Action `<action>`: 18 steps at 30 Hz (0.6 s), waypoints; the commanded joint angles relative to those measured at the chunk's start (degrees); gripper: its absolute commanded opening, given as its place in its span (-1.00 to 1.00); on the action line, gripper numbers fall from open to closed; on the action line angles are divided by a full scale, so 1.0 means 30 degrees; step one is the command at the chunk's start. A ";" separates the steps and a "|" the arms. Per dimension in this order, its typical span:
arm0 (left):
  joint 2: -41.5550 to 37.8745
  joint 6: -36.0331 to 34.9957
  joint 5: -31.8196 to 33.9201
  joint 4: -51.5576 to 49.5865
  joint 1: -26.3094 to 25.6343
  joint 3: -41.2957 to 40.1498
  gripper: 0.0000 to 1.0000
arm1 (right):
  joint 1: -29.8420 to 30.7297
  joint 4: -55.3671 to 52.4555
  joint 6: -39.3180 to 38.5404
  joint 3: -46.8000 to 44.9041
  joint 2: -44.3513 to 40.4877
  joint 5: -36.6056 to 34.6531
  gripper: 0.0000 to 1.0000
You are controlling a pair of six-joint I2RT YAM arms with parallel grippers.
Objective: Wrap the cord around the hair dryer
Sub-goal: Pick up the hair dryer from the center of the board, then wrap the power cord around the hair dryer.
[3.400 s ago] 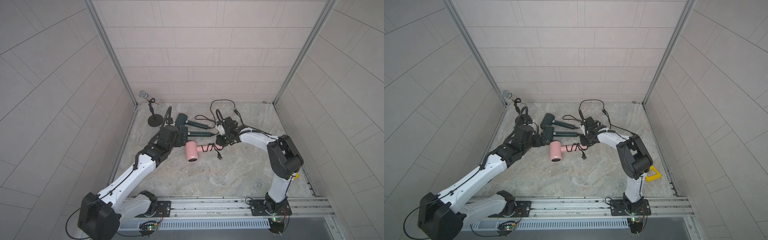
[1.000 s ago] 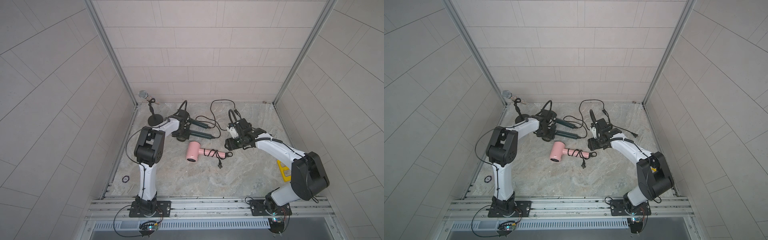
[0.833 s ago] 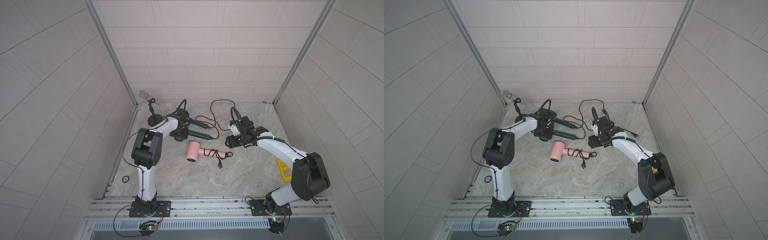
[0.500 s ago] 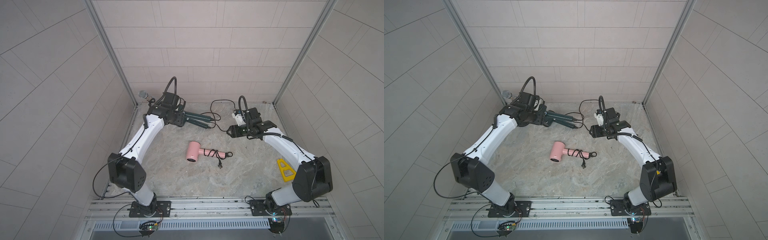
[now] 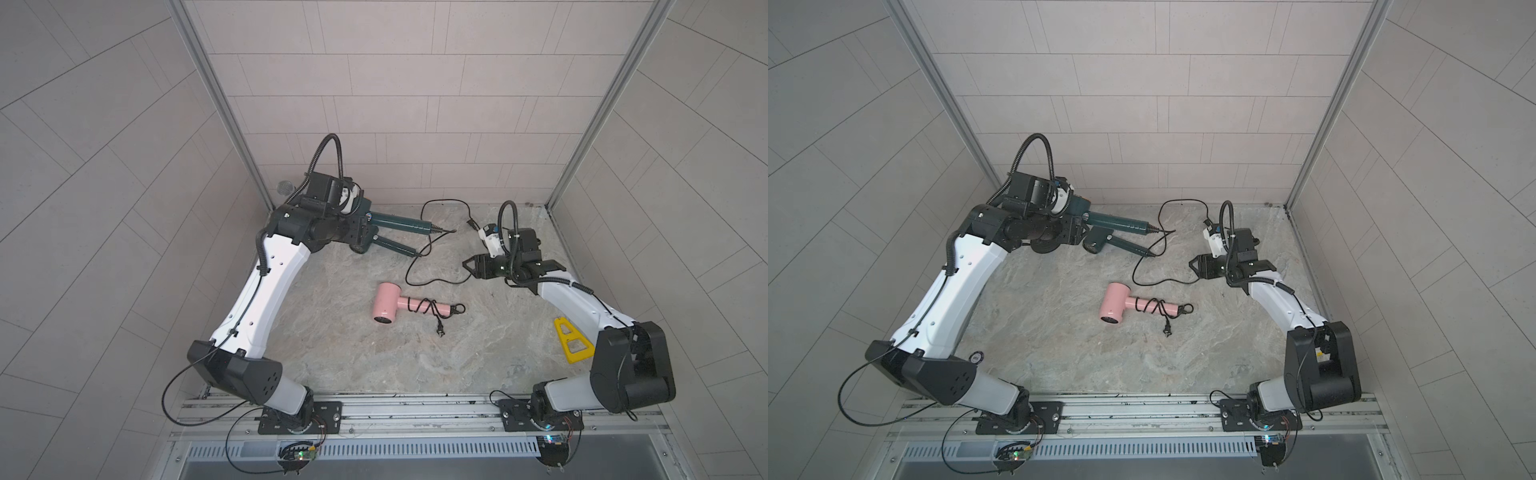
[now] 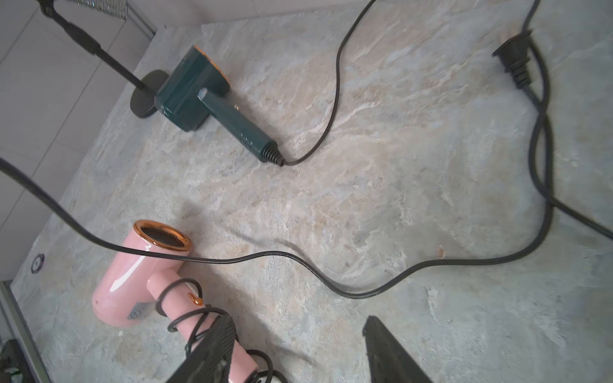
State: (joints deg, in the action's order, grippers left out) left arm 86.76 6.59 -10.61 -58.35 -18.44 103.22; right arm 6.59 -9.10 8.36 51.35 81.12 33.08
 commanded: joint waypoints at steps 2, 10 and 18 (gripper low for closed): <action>0.0239 -0.0363 -0.0772 -0.0474 -0.0084 0.1309 -1.00 | 0.0130 0.2129 -0.2844 -0.0408 0.1206 -0.0620 0.22; 0.1146 -0.1311 0.1173 -0.1642 -0.0073 0.2369 -1.00 | 0.1077 -0.2864 -0.7121 0.1609 0.2754 -0.4404 0.25; 0.3683 -0.2247 0.1905 -0.3612 0.0402 0.5656 -1.00 | 0.2428 -0.5979 -1.2645 0.4259 0.5439 -0.7438 0.31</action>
State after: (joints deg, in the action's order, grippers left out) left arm 96.95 2.02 -5.89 -67.90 -17.78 116.33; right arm 12.82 -20.84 -20.91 61.43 95.98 14.13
